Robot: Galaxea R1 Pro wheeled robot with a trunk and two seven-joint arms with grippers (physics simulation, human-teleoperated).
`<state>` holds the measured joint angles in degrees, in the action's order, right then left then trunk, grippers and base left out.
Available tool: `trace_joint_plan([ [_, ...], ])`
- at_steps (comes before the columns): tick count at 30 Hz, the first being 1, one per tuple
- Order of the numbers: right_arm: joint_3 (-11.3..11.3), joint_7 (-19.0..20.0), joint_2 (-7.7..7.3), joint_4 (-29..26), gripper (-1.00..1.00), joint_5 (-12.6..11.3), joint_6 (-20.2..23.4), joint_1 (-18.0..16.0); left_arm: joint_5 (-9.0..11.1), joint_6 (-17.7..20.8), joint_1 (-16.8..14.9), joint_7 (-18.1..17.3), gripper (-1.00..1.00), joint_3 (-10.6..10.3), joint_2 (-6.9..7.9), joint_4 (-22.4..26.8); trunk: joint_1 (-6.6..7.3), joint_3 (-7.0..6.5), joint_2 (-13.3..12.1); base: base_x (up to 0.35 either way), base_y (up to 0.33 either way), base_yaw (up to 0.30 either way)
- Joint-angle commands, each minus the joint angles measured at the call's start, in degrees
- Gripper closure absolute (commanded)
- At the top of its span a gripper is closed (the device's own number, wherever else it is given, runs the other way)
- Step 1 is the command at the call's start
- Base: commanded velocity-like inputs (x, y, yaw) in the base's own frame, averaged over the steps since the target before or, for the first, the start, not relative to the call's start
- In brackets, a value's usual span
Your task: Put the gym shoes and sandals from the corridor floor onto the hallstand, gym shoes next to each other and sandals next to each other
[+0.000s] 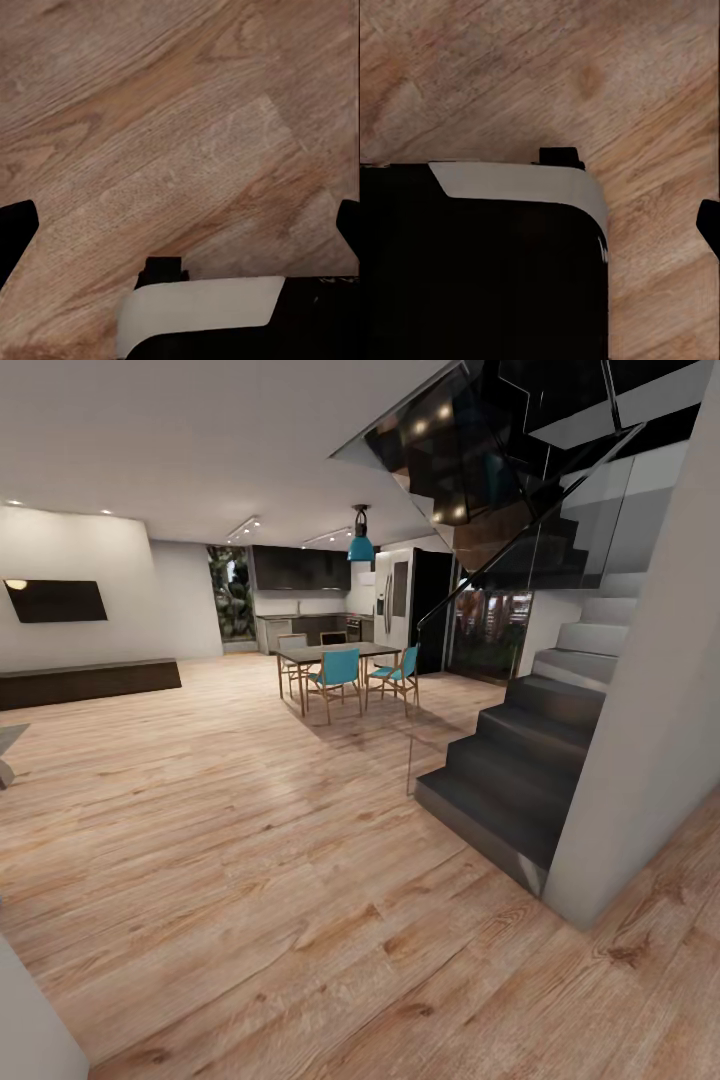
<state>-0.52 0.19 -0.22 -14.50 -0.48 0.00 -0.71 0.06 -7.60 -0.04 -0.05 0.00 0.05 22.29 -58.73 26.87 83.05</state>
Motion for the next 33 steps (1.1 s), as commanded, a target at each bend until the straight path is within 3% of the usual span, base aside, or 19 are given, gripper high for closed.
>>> trace_joint_plan([
  [1, -0.1, 0.0, 0.0, -2.4, -1.0, -0.1, 0.0, 0.0, -0.1, -0.2, 0.0, 0.0, -1.0, 0.0, 0.0, 1.9, 0.0, 0.06, 0.0, 0.0, 0.0, 0.0],
  [4, -0.1, 0.0, 0.0, -6.3, -1.0, -0.1, 0.0, 0.0, -0.2, -0.6, -0.1, 0.1, -1.0, 0.0, -0.04, 5.2, 0.0, 0.06, 0.0, 0.0, 0.0, 0.0],
  [6, -0.1, 0.1, 0.02, -7.8, -1.0, -0.1, -0.1, 0.0, -0.2, -3.0, -0.3, 0.1, -1.0, 0.0, -0.05, 6.4, 0.0, 0.06, 0.0, 0.0, 0.0, 0.0],
  [9, -0.1, 0.3, -0.04, -8.2, -1.0, -0.1, -0.1, 0.0, -0.2, -6.7, -0.4, 0.1, -1.0, 0.0, -0.01, 6.8, 0.0, 0.06, 0.0, 0.0, 0.0, 0.0],
  [13, 0.0, 0.4, -0.05, -8.4, -1.0, -0.1, -0.1, 0.0, -0.2, -8.9, -0.4, 0.1, -1.0, 0.0, 0.02, 6.8, 0.0, 0.06, 0.0, 0.0, 0.0, 0.0],
  [24, 0.1, 0.5, 0.05, -8.4, -1.0, 0.0, -0.1, 0.0, -0.1, -9.7, -0.3, 0.1, -1.0, -0.1, 0.04, 5.2, 0.0, 0.06, 0.0, 0.0, 0.0, -0.017],
  [33, 0.1, 0.5, 0.04, -8.4, -1.0, -0.1, -0.1, 0.0, 0.0, -9.7, -0.3, 0.1, -1.0, 0.1, 0.69, 4.7, 0.0, 0.06, 0.0, 0.0, 0.0, -0.224],
])
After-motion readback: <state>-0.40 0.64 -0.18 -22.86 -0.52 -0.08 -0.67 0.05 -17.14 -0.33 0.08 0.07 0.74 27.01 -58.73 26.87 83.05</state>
